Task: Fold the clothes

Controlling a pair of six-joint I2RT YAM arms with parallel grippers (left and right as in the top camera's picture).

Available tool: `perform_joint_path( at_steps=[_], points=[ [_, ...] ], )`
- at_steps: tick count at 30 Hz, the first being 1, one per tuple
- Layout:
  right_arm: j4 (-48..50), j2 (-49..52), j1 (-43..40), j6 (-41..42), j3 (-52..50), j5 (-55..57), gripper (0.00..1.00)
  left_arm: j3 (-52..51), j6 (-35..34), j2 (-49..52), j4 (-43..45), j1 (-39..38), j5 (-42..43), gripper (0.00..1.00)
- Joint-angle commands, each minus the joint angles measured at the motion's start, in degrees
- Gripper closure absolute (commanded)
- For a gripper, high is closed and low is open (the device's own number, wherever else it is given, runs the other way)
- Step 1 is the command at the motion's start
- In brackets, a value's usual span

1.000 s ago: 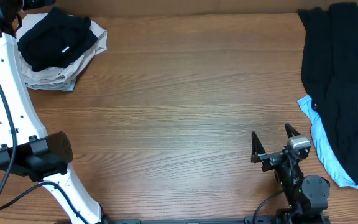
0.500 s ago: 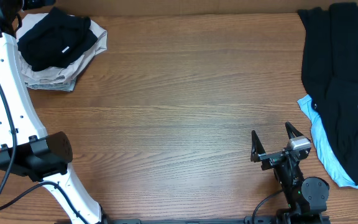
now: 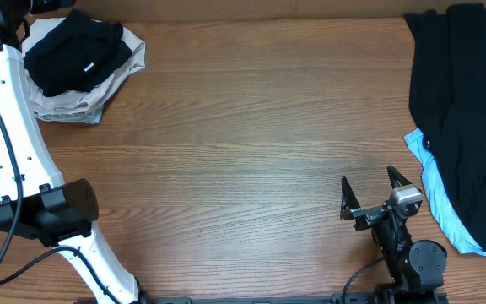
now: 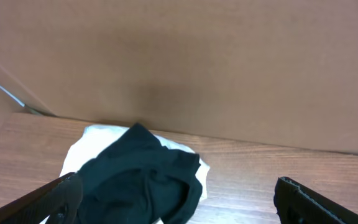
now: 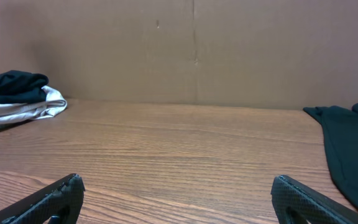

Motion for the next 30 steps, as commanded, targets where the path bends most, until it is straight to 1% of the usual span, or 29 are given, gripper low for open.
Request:
perform_joint_path(
  at_steps=[1,6,9,12,18,24,27,30],
  points=[
    [0.4,-0.6,-0.2,0.2,-0.6,0.1,0.00,-0.1,-0.8,0.0,-1.6,-0.7,0.2,0.00],
    [0.4,-0.6,-0.2,0.2,-0.6,0.1,0.00,-0.1,-0.8,-3.0,-6.8,-3.9,0.2,0.00],
    [0.4,-0.6,-0.2,0.2,-0.6,0.1,0.00,-3.5,-0.8,-9.1,-9.0,-8.0,0.2,0.00],
    [0.4,-0.6,-0.2,0.2,-0.6,0.1,0.00,-12.4,-0.8,-17.1,-9.1,-12.2,0.2,0.00],
    [0.4,-0.6,-0.2,0.2,-0.6,0.1,0.00,-26.3,-0.8,-28.0,-9.1,-18.2,0.2,0.00],
    [0.4,-0.6,-0.2,0.2,-0.6,0.1,0.00,-41.3,-0.7,-36.8,-9.2,-20.4,0.2,0.00],
    [0.4,-0.6,-0.2,0.2,-0.6,0.1,0.00,-50.8,-0.5,-41.3,-5.8,-20.3,-0.5,0.00],
    [0.4,-0.6,-0.2,0.2,-0.6,0.1,0.00,-63.9,-0.6,-47.1,5.4,-20.3,-0.5,0.00]
  ],
)
